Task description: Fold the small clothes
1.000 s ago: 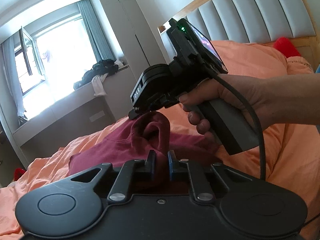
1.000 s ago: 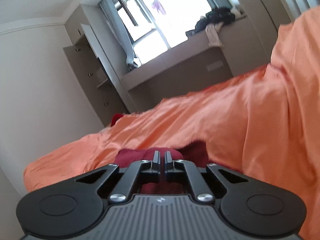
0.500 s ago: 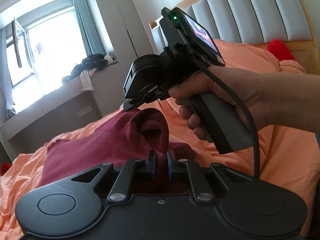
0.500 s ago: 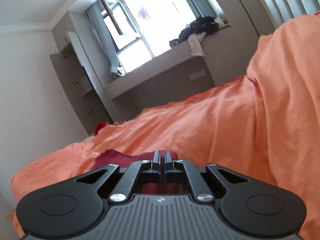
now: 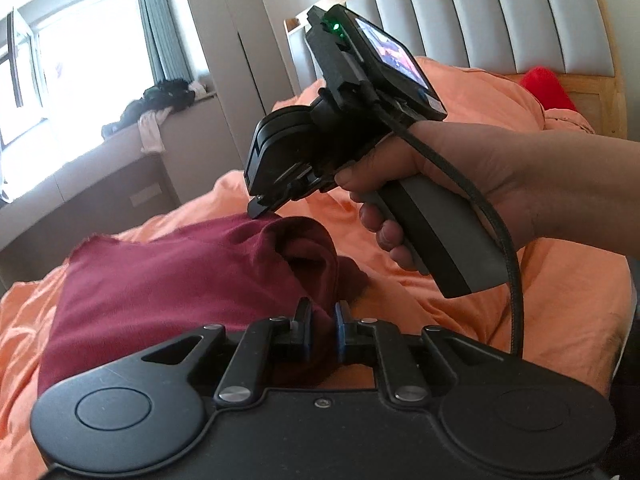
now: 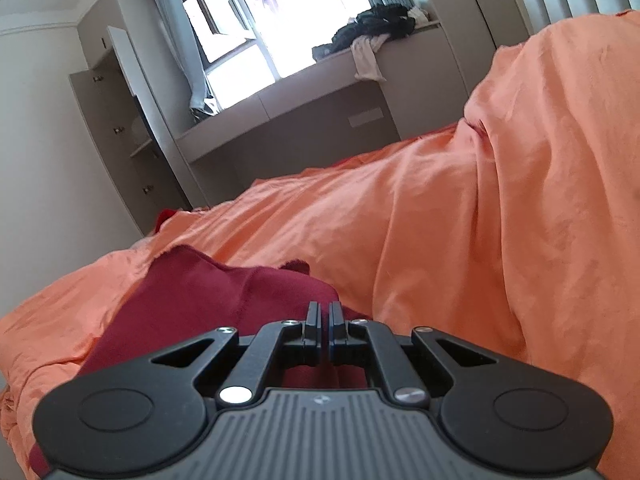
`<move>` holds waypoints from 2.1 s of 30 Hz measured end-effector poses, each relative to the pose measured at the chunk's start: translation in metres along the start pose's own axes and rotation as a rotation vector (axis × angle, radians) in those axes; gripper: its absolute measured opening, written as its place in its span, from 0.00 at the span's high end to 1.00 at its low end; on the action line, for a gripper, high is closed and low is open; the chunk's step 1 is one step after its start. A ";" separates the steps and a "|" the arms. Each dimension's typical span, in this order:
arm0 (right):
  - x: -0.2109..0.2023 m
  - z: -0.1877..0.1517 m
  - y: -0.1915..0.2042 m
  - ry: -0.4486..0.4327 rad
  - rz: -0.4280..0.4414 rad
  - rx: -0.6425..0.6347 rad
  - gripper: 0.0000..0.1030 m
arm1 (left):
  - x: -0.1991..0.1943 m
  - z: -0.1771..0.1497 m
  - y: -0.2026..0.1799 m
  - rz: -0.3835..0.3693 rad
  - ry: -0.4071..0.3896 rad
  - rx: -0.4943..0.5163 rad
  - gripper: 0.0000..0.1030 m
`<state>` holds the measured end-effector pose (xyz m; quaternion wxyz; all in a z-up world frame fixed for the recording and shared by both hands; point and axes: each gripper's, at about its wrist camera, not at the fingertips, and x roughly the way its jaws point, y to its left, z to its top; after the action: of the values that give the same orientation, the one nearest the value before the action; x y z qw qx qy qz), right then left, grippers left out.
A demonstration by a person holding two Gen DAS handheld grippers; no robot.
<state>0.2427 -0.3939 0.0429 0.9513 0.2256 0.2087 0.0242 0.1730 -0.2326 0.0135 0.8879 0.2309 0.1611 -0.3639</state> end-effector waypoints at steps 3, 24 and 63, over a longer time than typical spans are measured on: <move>0.001 -0.001 -0.001 0.017 -0.005 0.016 0.95 | -0.001 -0.001 0.003 -0.017 0.009 -0.025 0.79; -0.019 -0.018 -0.002 0.078 -0.074 -0.017 0.10 | -0.070 0.008 0.103 0.310 -0.043 -0.246 0.01; -0.007 -0.058 0.001 0.133 -0.020 0.111 0.00 | -0.034 -0.067 0.174 0.112 0.045 -0.625 0.00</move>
<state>0.2123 -0.3694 -0.0012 0.9216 0.2740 0.2745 0.0178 0.2671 -0.0684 0.0231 0.9307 -0.0365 0.2716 -0.2423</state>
